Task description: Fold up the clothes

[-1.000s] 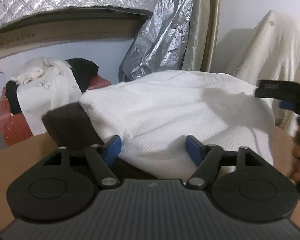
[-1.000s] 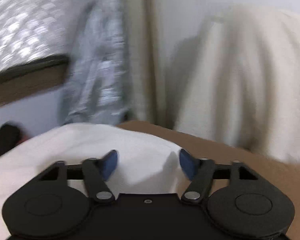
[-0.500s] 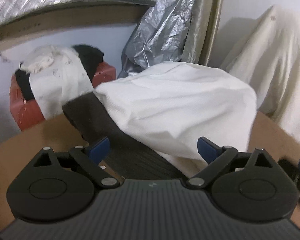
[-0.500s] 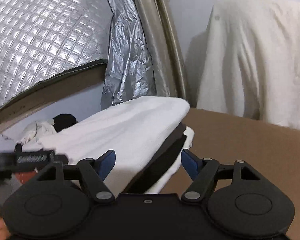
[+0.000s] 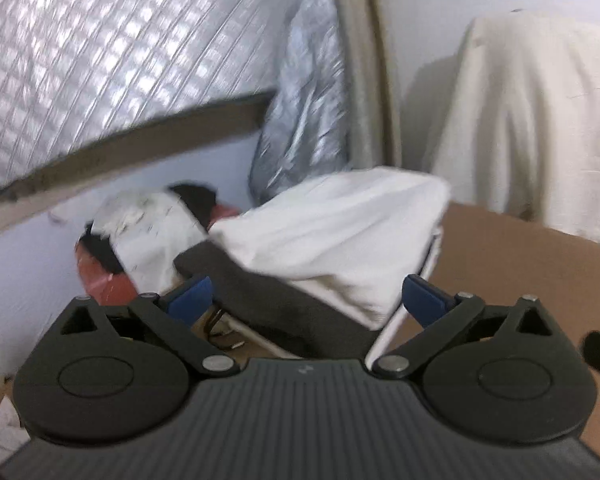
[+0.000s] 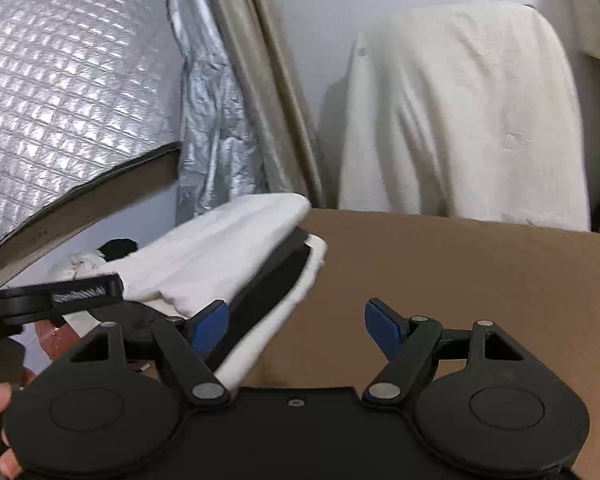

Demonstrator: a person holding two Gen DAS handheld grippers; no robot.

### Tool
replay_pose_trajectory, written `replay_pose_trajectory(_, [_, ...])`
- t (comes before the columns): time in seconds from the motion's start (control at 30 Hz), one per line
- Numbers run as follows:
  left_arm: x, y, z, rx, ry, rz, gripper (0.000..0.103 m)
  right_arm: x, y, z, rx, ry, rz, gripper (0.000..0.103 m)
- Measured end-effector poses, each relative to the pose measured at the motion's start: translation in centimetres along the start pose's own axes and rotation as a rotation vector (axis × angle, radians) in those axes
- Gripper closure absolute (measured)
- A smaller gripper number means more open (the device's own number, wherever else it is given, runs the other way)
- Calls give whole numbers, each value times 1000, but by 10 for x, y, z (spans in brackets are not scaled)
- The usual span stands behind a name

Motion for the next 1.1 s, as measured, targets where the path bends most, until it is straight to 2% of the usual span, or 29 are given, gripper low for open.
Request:
replay_pose_trajectory(0.07, [-3,9,-17,-19,13,28,0,-8,6,-11,-20,-4,-3,23])
replay_pose_trajectory(0.17, [-19,21,-27,-80,-46,66,0,-22,5,-24,-41,-16,-76,19])
replay_pose_trajectory(0.27, [-39,29,-30,-128,-112,85,0,-33,9,-35,-62,-13,-83,18])
replay_pose_trajectory(0.37, [-56,31,-31,-142,-159,93,0,-43,13,-41,-66,-26,-79,18])
replay_pose_trajectory(0.53, [-66,26,-37,-155,-172,98,0,-58,13,-46,-102,-37,-90,18])
replay_pose_trajectory(0.97, [-82,1,-45,-194,-190,71,0,-75,-12,-56,-86,-52,-80,18])
replay_pose_trajectory(1.1, [-84,-2,-47,-195,-181,77,0,-81,-16,-58,-105,-57,-85,18])
Point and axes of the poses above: each gripper's, at about its wrist camera, not at the fingertips, and z roughly the way its jaws point, y to its right, x to its top, the point moved 5 cm from there along z, roughly the way its jaws point, and after that the axes turned 7 degrees about z, right-handed, at the moved point
